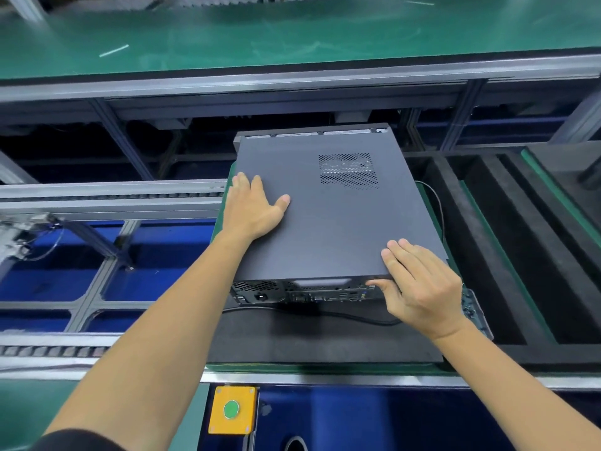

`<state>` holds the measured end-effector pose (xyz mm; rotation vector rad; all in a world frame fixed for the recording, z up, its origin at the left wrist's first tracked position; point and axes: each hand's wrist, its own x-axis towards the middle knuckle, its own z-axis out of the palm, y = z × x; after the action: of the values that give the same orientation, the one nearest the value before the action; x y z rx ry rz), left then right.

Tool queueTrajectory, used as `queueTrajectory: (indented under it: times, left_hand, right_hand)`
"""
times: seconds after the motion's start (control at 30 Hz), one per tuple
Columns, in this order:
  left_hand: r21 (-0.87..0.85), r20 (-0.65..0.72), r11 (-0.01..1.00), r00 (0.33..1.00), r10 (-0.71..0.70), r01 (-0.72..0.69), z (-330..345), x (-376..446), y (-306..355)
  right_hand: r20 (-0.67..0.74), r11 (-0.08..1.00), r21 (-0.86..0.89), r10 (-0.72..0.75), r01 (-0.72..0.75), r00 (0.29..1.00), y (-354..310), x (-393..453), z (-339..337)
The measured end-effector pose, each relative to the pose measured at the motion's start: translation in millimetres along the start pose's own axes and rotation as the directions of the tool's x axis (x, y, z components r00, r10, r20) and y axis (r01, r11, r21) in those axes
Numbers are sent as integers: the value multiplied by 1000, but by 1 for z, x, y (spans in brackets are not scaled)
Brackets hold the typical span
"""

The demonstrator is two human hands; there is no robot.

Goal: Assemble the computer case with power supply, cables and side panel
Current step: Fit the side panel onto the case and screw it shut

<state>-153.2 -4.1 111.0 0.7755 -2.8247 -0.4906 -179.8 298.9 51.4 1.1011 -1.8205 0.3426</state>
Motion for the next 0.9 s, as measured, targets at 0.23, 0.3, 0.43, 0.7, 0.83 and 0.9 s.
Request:
queueTrajectory:
  times: [0.23,0.3,0.43,0.7,0.83,0.9]
  left_hand:
    - [3,2,1000,1000,9,-9,2,-11,-4]
    - [-1,5,1000,1000,29,-29,2,-10,-4]
    - [-118,-33,990,996,79,-82,-2,-8,-8]
    - [-248,-8,968,999,47,-48,-9,-12,-27]
    - [-150,-21,987,999,49,-51,-9,-21,-18]
    - [-142,-20,990,1000,20,-23,-11,-27,-18]
  right_hand:
    - [-24,997,72,-4,6,1000,-6,-4,-7]
    - [-43,996,86,-5,9,999,-7,-5,-7]
    - [-27,996,84,-2,4,1000,-8,-4,-6]
    - [430,974,195,20,-115,902,-8,30,-26]
    - [803,997,70,-42,-24,595,-9,53,-19]
    - [871,999,35,-32,4,490,-9,54,-16]
